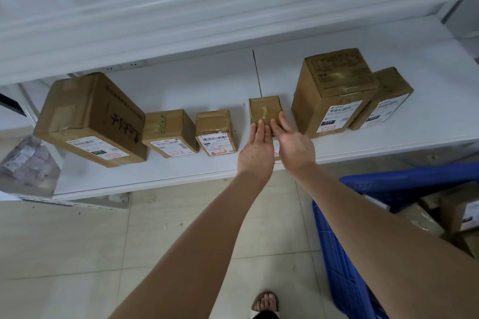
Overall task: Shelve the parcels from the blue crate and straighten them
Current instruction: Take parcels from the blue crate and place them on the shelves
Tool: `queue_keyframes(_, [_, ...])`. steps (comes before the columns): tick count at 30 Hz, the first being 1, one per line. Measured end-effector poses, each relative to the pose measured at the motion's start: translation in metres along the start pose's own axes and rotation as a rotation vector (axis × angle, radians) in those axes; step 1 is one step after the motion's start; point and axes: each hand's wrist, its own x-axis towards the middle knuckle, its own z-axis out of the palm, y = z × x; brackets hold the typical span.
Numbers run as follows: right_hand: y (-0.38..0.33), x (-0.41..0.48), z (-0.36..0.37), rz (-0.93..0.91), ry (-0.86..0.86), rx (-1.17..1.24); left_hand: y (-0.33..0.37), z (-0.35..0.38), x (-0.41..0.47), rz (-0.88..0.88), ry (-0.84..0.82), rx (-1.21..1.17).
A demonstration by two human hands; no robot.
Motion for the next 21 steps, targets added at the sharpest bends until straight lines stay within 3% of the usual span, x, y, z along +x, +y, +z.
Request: queue_keyframes(21, [-0.007, 0.041, -0.006, -0.007, 0.039, 0.049, -0.015, -0.018, 0.041, -0.017, -0.007, 0.016])
